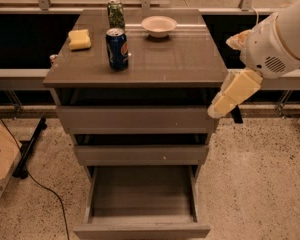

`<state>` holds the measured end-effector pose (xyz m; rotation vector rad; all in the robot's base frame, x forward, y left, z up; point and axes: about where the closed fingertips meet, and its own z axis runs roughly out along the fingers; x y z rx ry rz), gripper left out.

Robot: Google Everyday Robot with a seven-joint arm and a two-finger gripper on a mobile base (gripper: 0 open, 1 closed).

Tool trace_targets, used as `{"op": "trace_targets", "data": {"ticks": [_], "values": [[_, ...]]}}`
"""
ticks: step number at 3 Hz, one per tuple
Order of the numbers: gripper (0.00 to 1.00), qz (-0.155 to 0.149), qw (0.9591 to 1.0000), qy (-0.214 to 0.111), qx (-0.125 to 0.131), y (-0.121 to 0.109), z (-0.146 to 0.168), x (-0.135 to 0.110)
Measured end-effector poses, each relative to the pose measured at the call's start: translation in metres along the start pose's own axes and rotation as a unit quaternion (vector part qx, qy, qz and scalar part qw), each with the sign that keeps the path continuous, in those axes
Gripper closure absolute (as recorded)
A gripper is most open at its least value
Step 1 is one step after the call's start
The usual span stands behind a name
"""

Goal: Place pepsi can into bottom drawer

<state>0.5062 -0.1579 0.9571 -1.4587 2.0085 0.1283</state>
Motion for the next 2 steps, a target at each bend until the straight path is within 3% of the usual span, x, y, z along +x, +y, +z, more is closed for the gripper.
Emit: {"op": "trace_targets", "data": {"ticks": [2], "values": [[0.00, 0.007, 0.9998, -0.017, 0.009, -0.004, 0.015, -0.014]]}}
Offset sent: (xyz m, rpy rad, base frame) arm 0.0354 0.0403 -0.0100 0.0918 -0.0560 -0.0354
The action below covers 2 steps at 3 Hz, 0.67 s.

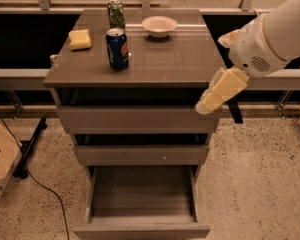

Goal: Place pepsi can into bottom drawer

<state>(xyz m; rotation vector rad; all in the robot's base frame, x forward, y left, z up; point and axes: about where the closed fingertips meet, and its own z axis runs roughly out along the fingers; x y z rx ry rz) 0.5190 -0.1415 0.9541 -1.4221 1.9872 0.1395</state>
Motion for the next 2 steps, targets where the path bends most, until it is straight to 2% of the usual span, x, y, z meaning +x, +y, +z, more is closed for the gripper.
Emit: {"op": "trace_targets", "data": {"ticks": [1, 2], "values": [[0.00, 0.009, 0.9990, -0.044, 0.005, -0.019, 0.039, -0.029], [0.00, 0.024, 0.9933, -0.113, -0.004, -0.058, 0.118, -0.078]]}}
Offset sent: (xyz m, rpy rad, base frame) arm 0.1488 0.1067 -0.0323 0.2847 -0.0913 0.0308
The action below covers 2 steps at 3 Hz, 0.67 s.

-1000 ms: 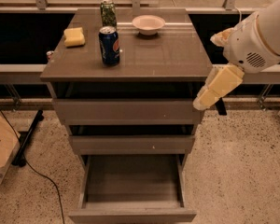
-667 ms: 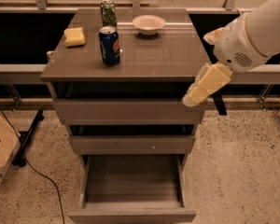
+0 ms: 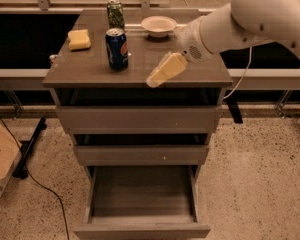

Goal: Place pepsi can into bottom drawer

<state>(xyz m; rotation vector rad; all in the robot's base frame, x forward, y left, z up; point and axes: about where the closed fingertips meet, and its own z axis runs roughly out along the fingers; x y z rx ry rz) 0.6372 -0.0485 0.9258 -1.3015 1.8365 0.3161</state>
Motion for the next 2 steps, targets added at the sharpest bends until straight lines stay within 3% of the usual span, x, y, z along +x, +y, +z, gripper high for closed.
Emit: {"op": "trace_targets", "data": {"ticks": [2], "values": [[0.00, 0.020, 0.9985, -0.042, -0.029, -0.023, 0.079, -0.025]]}}
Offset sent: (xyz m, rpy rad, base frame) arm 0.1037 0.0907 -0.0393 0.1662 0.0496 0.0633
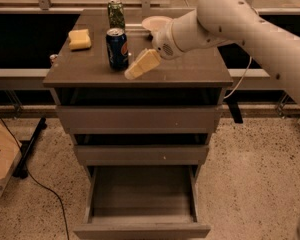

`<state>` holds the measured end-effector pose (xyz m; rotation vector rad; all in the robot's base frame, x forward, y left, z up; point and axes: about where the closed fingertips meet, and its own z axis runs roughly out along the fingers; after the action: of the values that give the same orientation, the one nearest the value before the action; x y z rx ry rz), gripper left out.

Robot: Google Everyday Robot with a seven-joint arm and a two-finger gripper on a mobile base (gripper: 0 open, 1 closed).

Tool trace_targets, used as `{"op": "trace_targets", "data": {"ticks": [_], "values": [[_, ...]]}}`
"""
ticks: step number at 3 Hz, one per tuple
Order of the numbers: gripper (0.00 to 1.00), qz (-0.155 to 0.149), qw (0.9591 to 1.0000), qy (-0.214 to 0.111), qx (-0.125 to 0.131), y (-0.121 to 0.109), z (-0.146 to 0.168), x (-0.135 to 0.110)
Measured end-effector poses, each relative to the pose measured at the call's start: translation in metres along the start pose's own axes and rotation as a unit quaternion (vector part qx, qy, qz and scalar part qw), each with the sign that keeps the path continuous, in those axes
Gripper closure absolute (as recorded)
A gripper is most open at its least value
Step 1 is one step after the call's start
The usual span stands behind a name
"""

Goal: Place pepsi can into bottom drawer

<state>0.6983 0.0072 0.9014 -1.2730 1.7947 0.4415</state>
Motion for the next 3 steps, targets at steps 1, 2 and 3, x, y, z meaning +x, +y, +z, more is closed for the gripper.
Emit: {"op": "trace_targets", "data": {"ticks": [1, 2, 3], "values": [[0.00, 0.019, 0.9995, -0.020, -0.016, -0.016, 0.037, -0.009], [0.00, 0.031, 0.9983, -0.037, -0.032, -0.024, 0.068, -0.020], [0.00, 0.048, 0.9957, -0.066, -0.045, -0.030, 0.090, -0.032]]}}
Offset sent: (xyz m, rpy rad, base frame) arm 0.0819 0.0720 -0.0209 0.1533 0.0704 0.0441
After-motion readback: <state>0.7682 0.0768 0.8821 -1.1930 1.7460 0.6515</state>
